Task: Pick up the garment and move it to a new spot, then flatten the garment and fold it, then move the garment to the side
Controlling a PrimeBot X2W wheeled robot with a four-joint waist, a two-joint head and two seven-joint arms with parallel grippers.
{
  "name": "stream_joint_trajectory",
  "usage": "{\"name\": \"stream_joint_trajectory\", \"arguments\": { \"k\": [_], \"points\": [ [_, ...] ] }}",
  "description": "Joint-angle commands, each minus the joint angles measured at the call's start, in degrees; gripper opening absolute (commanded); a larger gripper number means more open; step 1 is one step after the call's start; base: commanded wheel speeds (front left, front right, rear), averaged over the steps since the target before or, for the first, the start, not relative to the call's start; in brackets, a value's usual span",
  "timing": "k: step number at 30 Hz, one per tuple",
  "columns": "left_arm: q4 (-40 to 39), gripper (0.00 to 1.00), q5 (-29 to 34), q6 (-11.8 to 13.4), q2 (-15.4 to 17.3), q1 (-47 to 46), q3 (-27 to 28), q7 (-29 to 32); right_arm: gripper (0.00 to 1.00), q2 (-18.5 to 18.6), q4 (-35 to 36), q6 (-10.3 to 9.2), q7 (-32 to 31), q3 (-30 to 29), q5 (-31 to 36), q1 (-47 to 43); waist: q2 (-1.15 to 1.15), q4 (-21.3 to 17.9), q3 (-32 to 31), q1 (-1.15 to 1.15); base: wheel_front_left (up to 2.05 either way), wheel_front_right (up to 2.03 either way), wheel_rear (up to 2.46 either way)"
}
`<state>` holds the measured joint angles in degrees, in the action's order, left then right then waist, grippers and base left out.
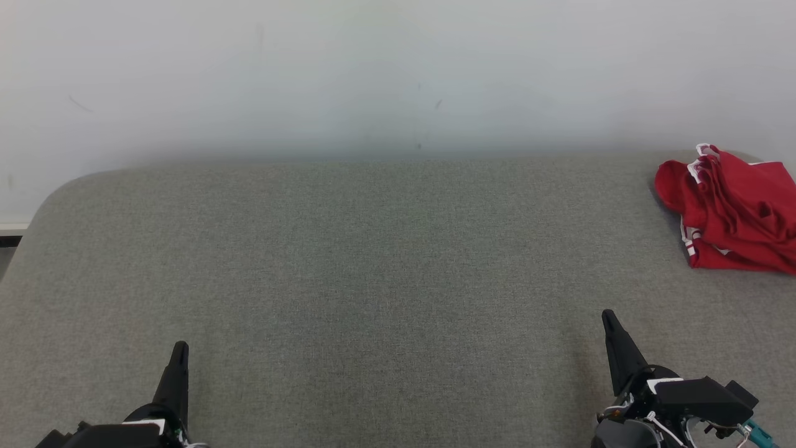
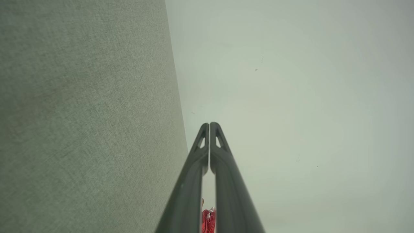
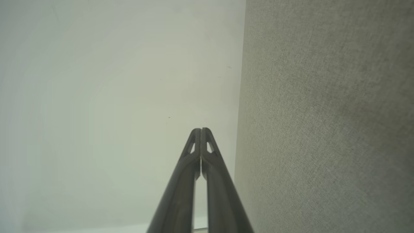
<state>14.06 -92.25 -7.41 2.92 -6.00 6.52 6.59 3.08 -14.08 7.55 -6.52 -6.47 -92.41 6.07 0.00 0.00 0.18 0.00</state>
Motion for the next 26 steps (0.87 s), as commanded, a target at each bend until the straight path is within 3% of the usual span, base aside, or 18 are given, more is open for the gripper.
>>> {"name": "stream_joint_trajectory", "arguments": {
  "k": [1,26],
  "points": [
    [0.10,0.00,-0.28,-0.21,-0.13,-0.55,0.11,0.10,0.00,-0.27,0.00,-0.12,-0.08,-0.06,-0.08,0.36,0.00,0.00,0.00,0.00,0.00,0.00,0.00],
    [0.06,0.00,-0.30,-0.21,-0.12,-0.52,0.11,0.09,0.00,-0.29,0.01,-0.12,-0.12,-0.11,-0.03,0.34,0.00,0.00,0.00,0.00,0.00,0.00,0.00]
  ]
}}
